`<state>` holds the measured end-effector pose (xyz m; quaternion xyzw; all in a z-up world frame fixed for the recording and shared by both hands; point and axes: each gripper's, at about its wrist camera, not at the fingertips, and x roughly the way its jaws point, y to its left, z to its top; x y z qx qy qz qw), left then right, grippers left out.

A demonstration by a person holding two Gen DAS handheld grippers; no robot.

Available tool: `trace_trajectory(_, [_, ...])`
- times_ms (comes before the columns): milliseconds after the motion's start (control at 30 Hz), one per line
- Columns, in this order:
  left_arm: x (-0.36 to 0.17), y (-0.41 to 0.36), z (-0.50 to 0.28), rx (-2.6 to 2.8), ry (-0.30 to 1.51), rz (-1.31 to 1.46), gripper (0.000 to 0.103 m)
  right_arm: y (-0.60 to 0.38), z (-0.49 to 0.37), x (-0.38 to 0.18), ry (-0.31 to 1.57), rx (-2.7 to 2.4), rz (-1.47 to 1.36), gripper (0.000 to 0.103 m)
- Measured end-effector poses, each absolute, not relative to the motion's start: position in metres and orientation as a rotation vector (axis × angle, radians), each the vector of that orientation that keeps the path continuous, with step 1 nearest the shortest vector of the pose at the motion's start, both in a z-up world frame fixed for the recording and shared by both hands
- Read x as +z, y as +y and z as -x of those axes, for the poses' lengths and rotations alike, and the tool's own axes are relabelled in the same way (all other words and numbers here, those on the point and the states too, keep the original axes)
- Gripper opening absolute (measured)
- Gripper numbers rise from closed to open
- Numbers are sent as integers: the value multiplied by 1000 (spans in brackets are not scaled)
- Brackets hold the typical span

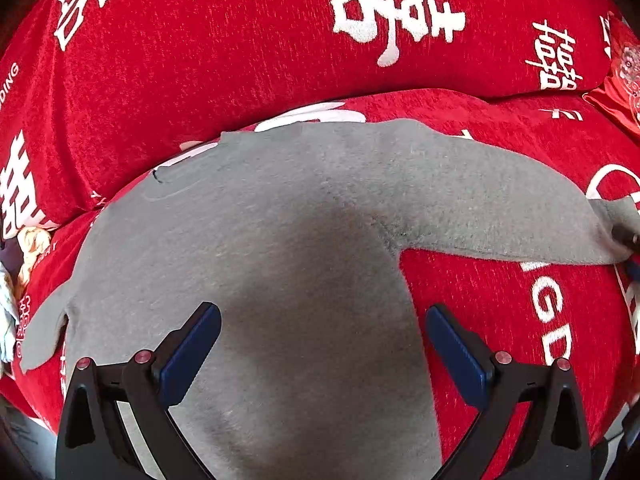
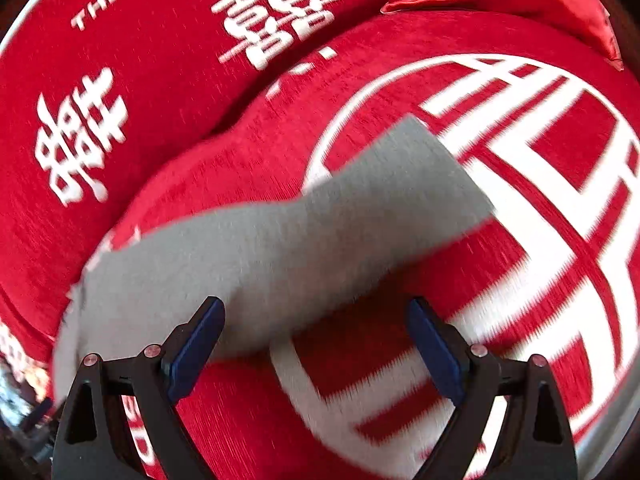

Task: Fold small clothes
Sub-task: 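Grasp the cuff of the sweater sleeve with the right gripper, then lift the sleeve with the right gripper and carry it across the sweater body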

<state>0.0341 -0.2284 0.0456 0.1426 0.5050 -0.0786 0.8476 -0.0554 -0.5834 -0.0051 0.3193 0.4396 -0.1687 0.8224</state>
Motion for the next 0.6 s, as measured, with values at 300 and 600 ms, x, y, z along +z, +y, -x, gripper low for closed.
trace_trajectory(300, [44, -209, -68, -100, 1096, -197, 103, -612, 43, -21, 905, -314, -759, 7])
trace_trajectory(600, [19, -229, -98, -98, 1143, -180, 103, -591, 66, -3, 817, -353, -613, 6])
